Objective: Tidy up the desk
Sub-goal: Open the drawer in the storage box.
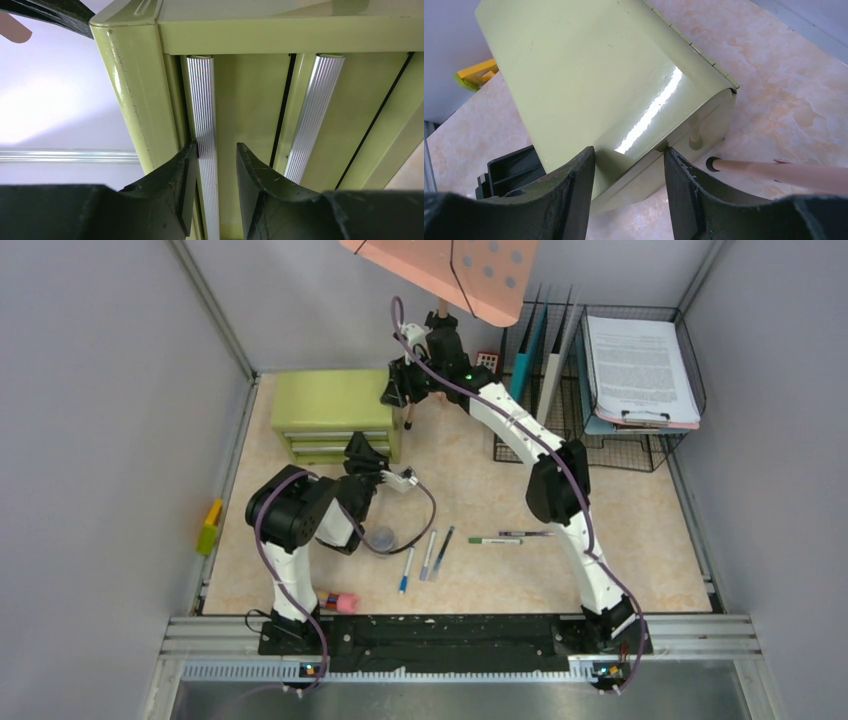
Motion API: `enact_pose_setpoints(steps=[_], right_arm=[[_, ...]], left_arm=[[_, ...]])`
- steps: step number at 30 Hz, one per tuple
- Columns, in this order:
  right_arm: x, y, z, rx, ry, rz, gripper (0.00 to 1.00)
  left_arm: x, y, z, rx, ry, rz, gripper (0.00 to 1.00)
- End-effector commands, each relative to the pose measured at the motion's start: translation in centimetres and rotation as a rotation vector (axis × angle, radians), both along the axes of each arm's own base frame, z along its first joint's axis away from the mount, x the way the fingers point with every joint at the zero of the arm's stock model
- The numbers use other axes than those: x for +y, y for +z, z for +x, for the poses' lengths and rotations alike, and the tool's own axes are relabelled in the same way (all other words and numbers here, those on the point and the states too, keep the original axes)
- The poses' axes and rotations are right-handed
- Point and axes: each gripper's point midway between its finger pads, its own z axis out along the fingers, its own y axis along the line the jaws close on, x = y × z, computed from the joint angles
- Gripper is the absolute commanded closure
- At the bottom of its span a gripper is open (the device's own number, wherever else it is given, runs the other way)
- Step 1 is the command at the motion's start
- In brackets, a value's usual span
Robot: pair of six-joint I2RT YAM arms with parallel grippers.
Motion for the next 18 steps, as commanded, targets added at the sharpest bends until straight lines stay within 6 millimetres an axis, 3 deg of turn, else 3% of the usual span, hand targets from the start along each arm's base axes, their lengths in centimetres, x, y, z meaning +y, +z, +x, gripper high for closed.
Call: enact_pose_setpoints(steps=[1,4,15,18], right_arm=[[-0.5,-8.1,-2.4,0.152,0.008,-0.138,0.53],[-0.7,-8.8,-2.9,0.156,0.009,-0.153,0.55],[-1.3,-8.9,-3.5,0.157,0.012,-0.175,0.59],[-1.3,-8.5,-3.4,0.150,0.008,-0.174,0.61]], left_arm=[[1.6,1.2,1.2,-0.055,0.052,-0.056,0.61],[1.4,1.1,1.1,-0.052,0.045,-0.057,0.64],[1.6,1.2,0.9,-0.053,0.049,-0.048,0.98],[1.7,1.7,0.8,-0.063,0.049,-0.051,1.00]])
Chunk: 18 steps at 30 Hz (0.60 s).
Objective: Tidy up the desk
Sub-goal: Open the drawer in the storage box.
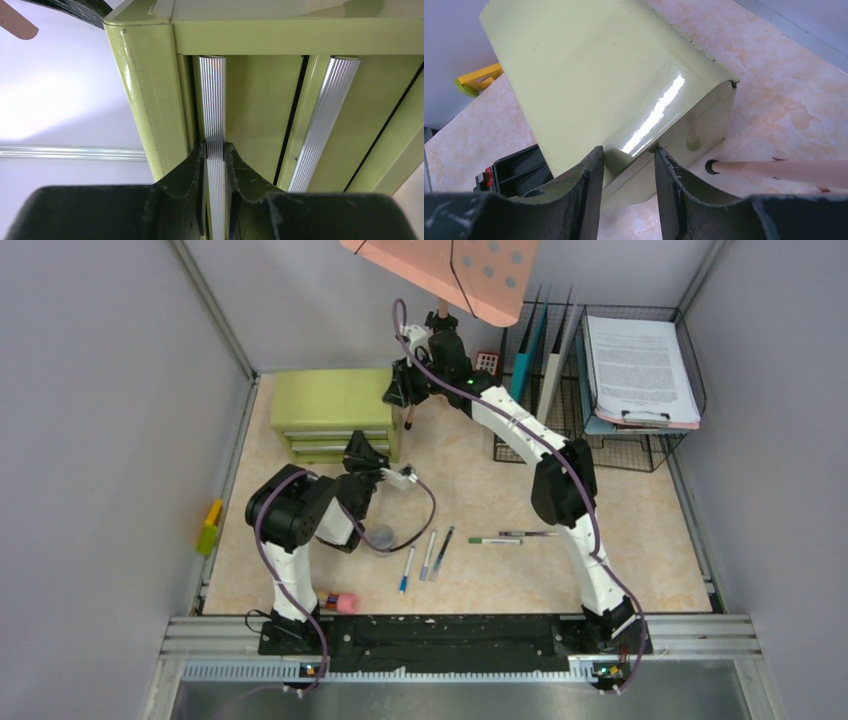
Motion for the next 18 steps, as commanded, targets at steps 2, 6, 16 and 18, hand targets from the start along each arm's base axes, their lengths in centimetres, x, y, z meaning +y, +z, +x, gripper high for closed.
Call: enact_pose_setpoints(steps=[2,6,16,18], right_arm=[[-1.4,-8.3,-3.2,0.173,0.015,-0.207,0.62],[-1.7,-7.8,-2.7,0.151,-0.014,-0.220,0.66],[-2.4,-8.0,-1.7,0.154,-0.052,-0.248,0.75],[-2.3,-7.9,-1.7,0.154,-0.052,-0.245,0.76]], left_arm=[[1.4,1.6,0.1,-0.051,0.036,-0.050,1.00],[1.3,1.2,-0.8,-0.032,0.008,-0.042,1.00],[1.6,-0.2,-2.5,0.017,-0.001,-0.036,1.00],[1.7,-0.2,-2.6,0.016,0.010,-0.040,1.00]])
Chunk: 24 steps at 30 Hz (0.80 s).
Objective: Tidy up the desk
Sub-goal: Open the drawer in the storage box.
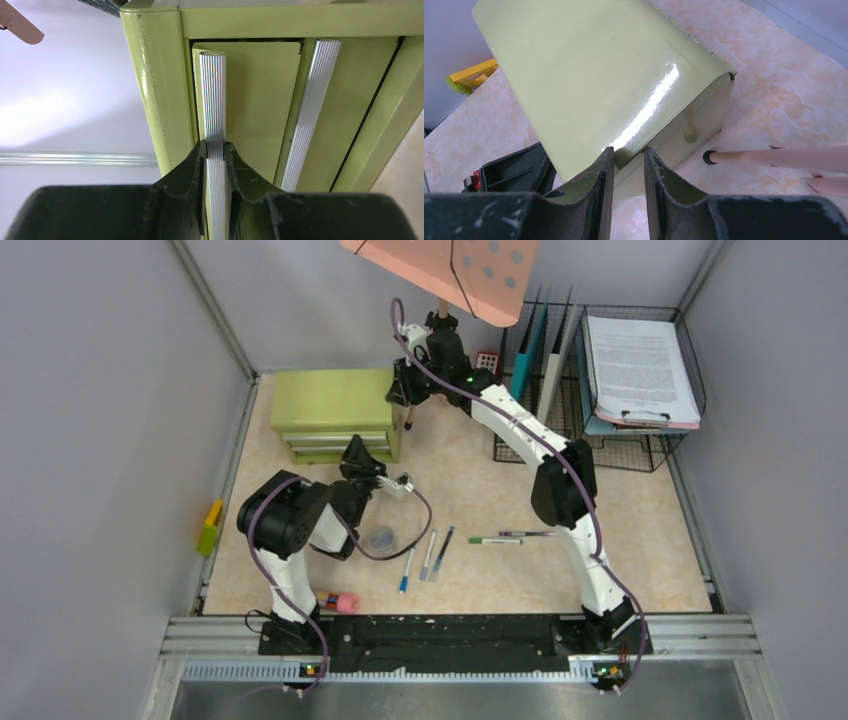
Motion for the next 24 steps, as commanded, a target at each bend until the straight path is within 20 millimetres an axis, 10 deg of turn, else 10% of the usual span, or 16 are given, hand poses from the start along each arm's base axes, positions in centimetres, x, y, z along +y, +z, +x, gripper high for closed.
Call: enact_pose_setpoints(steps=[1,24], right_arm=[[-1.9,-8.2,-1.4,0.147,-0.027,-0.202,0.76],[-1.9,-7.0,-1.5,0.136,-0.021,-0.196,0.79]], left_arm=[[1.5,0.0,-0.9,-0.002,0.062,-0.047,1.00],[1.5,-0.1,-5.2,0.038,0.096,-0.052,1.00]])
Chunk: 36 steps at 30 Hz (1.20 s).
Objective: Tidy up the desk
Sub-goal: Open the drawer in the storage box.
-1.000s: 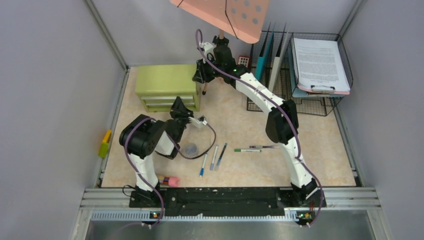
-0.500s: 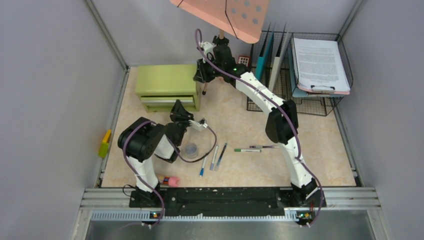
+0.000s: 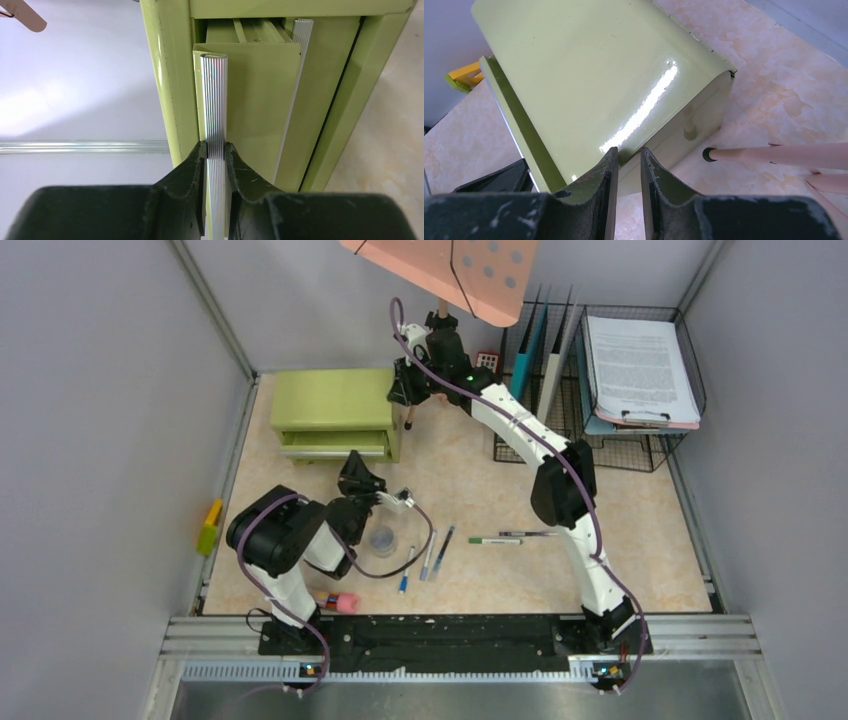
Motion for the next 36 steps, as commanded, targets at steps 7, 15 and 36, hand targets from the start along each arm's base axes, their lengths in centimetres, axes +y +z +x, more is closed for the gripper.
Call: enact_pose_setpoints(steps=[7,15,36], right_arm=[[-1.7,-7.0,-1.6,0.136,-0.019,-0.181,0.80],[-1.8,-6.7,-2.0,0.131,-0.008,-0.185,0.81],[-4.1,-1.4,-1.8,0.028,-0.011,-0.212,0.54]], left_arm=[[1.2,-0.2,-2.8,0.042,0.069,-0.057,1.00],[1.0,-0.3,-3.0,0.055,0.088,-0.080,0.96],[1.3,-0.1,-4.2,0.065,0.117,-0.096,0.49]])
